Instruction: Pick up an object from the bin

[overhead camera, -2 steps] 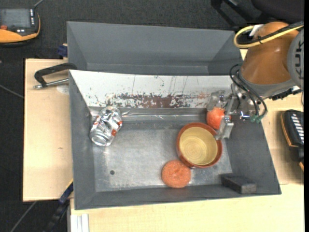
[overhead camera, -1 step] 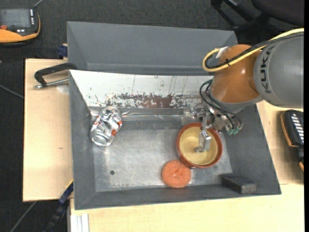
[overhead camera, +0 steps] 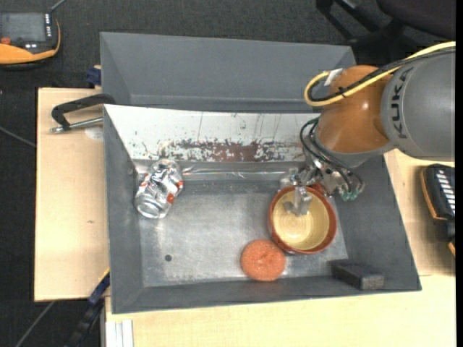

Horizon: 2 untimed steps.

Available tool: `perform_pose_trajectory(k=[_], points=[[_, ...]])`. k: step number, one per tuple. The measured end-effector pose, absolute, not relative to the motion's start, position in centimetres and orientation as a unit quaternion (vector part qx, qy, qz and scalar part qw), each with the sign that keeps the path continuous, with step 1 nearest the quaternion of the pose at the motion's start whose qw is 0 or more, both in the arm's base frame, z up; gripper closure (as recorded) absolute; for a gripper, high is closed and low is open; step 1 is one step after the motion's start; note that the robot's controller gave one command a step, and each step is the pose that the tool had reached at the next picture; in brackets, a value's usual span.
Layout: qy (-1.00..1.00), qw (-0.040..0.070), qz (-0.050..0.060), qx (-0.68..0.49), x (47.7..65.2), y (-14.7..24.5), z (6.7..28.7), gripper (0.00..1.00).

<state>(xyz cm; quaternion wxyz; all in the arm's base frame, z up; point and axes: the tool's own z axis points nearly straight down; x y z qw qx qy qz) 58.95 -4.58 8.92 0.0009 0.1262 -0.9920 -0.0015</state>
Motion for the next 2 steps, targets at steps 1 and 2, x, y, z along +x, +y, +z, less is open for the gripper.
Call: perform_pose_trajectory(k=[1, 2], points=[[-0.989, -0.004, 0.000, 0.149, 54.3, -9.1, 18.8, 1.00], [-0.970, -0.017, 0.001, 0.242, 51.5, -9.7, 11.0, 1.00]])
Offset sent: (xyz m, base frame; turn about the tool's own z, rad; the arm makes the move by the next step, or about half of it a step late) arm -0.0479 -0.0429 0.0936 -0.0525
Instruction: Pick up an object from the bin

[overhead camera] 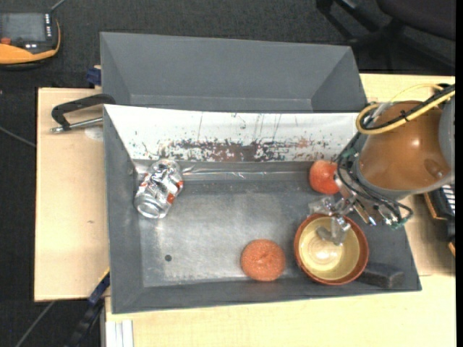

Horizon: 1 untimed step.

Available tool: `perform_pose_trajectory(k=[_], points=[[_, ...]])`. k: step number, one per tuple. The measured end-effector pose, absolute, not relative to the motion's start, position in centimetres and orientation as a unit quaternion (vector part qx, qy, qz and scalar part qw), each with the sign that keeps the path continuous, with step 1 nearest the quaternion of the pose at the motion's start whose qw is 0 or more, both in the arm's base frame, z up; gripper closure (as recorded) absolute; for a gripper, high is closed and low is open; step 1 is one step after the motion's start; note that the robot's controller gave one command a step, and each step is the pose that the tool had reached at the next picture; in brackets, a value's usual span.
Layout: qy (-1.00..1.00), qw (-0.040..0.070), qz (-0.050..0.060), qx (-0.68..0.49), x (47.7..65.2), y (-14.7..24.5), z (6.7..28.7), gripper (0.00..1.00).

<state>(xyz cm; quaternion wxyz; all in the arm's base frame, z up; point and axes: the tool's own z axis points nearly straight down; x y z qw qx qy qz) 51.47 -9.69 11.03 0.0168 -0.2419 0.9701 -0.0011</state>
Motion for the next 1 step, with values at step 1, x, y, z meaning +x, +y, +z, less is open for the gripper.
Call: perform_pose_trajectory(k=[1], points=[[0.935, 0.022, -0.005, -0.354, 54.56, -9.27, 21.13, 1.00]])
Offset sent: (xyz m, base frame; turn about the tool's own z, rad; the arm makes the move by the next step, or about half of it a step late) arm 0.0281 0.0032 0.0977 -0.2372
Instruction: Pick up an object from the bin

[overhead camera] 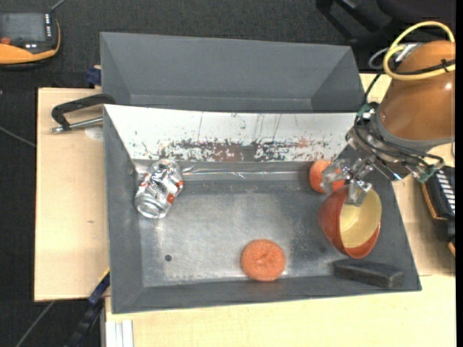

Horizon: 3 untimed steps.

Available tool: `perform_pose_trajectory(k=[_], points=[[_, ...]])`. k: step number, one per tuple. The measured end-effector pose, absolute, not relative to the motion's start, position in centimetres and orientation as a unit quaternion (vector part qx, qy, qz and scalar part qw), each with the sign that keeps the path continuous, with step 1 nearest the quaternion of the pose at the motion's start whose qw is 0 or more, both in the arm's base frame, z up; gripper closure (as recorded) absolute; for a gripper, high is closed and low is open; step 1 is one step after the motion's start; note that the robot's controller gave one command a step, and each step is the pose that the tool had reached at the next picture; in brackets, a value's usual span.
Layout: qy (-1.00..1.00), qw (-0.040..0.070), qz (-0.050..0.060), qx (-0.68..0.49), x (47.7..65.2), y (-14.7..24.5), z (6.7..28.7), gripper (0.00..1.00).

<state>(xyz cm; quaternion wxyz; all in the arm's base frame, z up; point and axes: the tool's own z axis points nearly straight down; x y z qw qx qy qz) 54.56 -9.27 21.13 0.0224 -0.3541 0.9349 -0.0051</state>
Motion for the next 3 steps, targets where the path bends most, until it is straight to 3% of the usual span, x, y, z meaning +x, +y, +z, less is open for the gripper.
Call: perform_pose_trajectory(k=[1, 2, 3], points=[[0.914, 0.026, -0.004, -0.404, 54.2, -10.8, 10.7, 1.00], [0.914, 0.025, -0.006, -0.404, 54.3, -11.0, 11.1, 0.00], [0.905, 0.029, -0.007, -0.425, 59.6, -8.4, 7.2, 0.00]])
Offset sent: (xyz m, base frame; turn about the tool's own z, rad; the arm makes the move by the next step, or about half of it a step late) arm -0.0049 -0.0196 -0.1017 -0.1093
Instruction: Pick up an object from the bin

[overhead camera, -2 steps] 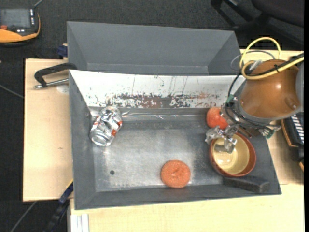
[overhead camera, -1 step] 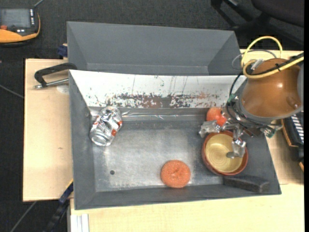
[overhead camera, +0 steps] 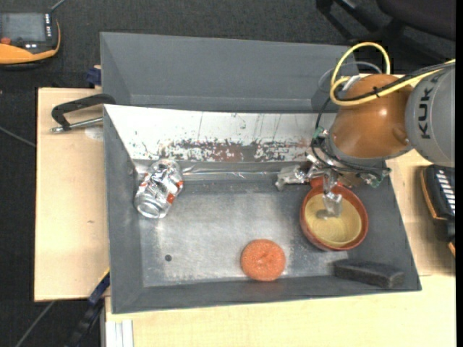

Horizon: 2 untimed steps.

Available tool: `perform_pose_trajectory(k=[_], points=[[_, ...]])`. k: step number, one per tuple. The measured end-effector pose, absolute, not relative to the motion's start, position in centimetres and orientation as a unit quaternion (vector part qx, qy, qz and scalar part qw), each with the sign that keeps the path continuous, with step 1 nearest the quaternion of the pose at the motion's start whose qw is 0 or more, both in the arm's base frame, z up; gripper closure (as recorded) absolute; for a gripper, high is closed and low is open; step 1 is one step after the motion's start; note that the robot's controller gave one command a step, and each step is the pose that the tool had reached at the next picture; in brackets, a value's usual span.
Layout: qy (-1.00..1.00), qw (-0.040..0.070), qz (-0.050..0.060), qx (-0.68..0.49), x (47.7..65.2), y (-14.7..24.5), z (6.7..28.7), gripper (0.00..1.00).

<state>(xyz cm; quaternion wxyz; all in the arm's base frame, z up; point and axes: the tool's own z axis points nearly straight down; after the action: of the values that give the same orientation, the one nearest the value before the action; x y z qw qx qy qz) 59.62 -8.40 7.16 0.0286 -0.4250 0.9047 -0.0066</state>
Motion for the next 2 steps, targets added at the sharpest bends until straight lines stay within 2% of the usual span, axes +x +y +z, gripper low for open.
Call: perform_pose_trajectory(k=[1, 2], points=[[0.906, 0.027, -0.006, -0.423, 59.49, -8.57, 7.46, 1.00], [0.906, 0.027, -0.006, -0.423, 59.50, -8.57, 7.46, 1.00]])
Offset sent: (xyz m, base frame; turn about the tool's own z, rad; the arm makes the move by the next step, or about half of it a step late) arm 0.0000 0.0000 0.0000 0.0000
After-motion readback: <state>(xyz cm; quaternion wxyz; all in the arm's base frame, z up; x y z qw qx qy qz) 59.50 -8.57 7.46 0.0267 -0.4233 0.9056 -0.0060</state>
